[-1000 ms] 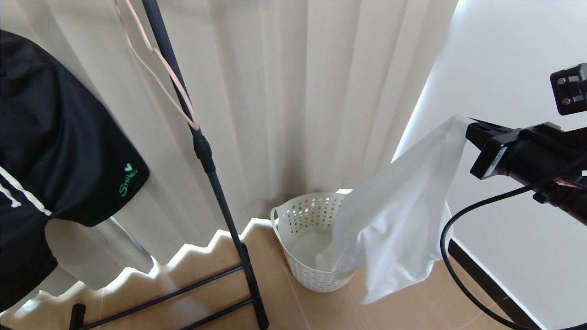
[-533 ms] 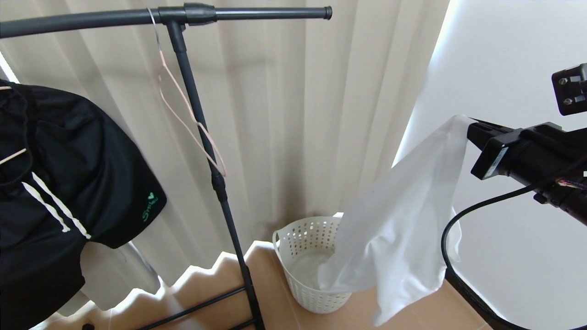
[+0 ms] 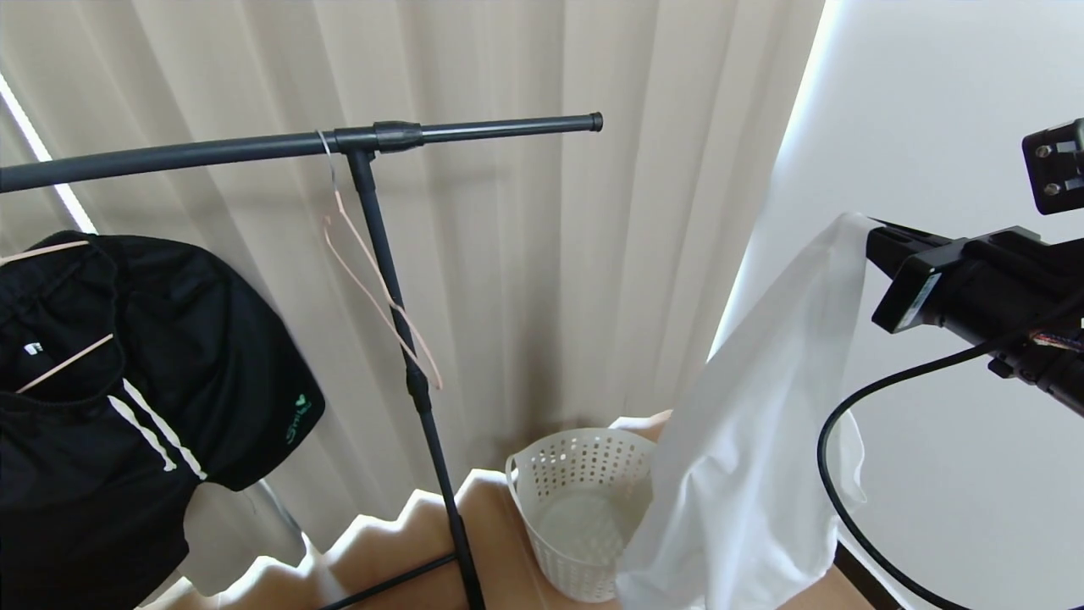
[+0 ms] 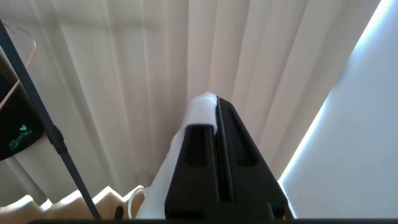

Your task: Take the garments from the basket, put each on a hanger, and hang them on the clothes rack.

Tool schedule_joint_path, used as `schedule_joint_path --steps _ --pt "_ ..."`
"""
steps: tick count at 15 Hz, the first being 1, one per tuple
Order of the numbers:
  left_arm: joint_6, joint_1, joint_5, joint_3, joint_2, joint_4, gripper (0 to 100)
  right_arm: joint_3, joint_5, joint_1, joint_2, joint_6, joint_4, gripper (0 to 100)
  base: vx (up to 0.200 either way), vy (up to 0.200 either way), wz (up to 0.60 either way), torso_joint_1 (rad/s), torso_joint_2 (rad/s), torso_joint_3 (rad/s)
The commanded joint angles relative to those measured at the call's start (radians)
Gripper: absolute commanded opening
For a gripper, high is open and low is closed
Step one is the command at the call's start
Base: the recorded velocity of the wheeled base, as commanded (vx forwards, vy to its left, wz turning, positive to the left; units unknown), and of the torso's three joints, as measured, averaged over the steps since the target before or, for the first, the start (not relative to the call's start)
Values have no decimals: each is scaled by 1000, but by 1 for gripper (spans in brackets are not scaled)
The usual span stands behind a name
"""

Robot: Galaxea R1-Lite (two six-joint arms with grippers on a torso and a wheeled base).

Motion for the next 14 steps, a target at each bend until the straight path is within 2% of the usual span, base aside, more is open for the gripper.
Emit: schedule_joint_path --steps 1,6,14 --pt "0 0 1 0 2 0 100 1 0 0 1 1 0 0 0 0 0 251 -588 -334" --pt "0 0 1 0 2 0 100 1 -1 0 1 -1 -2 0 0 0 0 245 -553 -310" --pt "-2 0 1 0 2 0 100 3 -1 0 -2 -4 -4 0 0 0 0 171 -376 -203"
